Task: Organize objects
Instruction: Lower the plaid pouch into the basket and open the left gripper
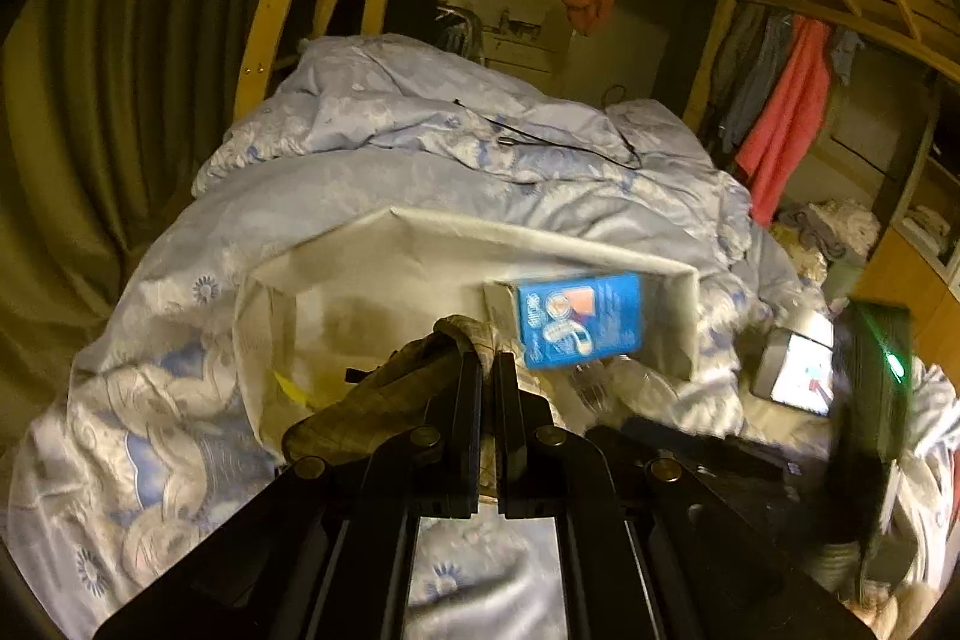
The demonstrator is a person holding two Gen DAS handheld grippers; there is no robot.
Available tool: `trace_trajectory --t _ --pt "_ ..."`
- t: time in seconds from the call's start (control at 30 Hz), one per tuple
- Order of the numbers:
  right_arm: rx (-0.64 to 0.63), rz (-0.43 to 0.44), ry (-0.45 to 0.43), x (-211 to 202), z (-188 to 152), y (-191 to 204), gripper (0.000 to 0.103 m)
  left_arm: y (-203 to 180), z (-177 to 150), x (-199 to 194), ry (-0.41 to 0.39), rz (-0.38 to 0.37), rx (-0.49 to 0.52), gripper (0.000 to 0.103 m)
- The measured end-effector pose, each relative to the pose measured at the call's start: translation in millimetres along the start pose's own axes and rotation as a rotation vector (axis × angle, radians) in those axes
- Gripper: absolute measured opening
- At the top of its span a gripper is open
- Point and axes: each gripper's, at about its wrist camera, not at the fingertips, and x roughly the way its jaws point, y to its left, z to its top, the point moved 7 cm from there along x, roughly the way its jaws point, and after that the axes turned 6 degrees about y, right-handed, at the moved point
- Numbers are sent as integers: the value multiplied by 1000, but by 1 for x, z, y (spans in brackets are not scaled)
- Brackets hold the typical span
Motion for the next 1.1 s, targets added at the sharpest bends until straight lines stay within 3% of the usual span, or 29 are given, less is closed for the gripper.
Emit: trace_trajectory --t 0.23,0.37,0.53,0.7,0.77,0.97,1.1 --pt "-44 -27 -8 4 6 16 34 17 18 38 52 88 -17 3" --pt "-95 -64 35 21 11 22 34 21 18 61 92 118 1 3" --pt "-121 -93 81 38 13 26 34 22 30 76 77 184 48 3" --pt "-159 -100 101 42 6 29 33 36 41 81 44 321 96 4" --pt "-172 -102 106 43 5 30 33 46 39 86 53 394 123 10" --pt "-225 -112 132 49 -4 38 33 52 24 80 48 313 73 33" --pt "-208 -105 142 50 -11 37 33 45 15 63 23 214 29 35"
